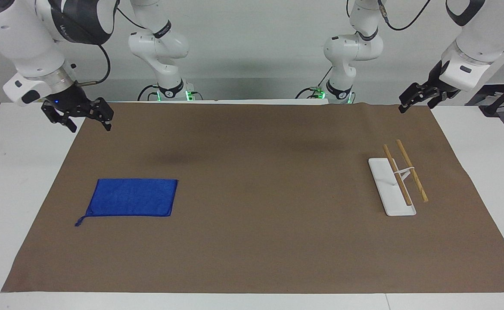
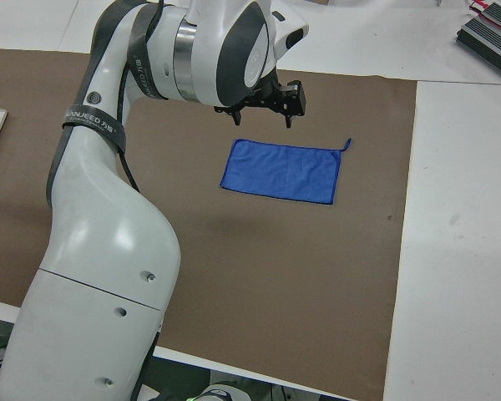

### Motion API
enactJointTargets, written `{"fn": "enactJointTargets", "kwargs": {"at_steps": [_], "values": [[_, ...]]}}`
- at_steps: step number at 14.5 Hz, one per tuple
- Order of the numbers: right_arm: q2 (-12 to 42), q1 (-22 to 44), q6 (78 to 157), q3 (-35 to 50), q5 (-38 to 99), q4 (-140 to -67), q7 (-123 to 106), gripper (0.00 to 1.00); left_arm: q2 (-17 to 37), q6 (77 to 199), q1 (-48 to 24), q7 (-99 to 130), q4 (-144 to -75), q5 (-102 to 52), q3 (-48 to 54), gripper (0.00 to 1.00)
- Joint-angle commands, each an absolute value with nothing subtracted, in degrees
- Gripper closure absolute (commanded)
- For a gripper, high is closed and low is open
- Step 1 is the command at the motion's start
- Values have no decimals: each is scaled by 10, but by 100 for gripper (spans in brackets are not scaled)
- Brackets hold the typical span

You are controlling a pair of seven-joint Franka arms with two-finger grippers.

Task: Right arm passes towel to left arm to hang
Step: 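Lower the right gripper onto the blue towel and grasp its edge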

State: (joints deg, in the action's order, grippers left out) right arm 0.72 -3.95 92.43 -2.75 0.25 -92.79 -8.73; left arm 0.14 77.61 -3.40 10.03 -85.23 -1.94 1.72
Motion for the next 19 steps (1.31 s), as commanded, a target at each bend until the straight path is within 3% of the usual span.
{"fn": "enactJointTargets", "kwargs": {"at_steps": [1,8,13,19], "values": [[5,-47,928,-22,9,-931,-88,0,-16,786,-35,99,-874,-24,13,0],[26,-47,965,-33,8,-963,-90,0,-16,786,-35,99,-874,-24,13,0],[46,-52,1250,-35,11,-1169,-147,0,-16,786,-35,99,-874,-24,13,0],[104,-67,1408,-34,12,-1236,-179,0,-16,786,-35,99,-873,-24,13,0]]}}
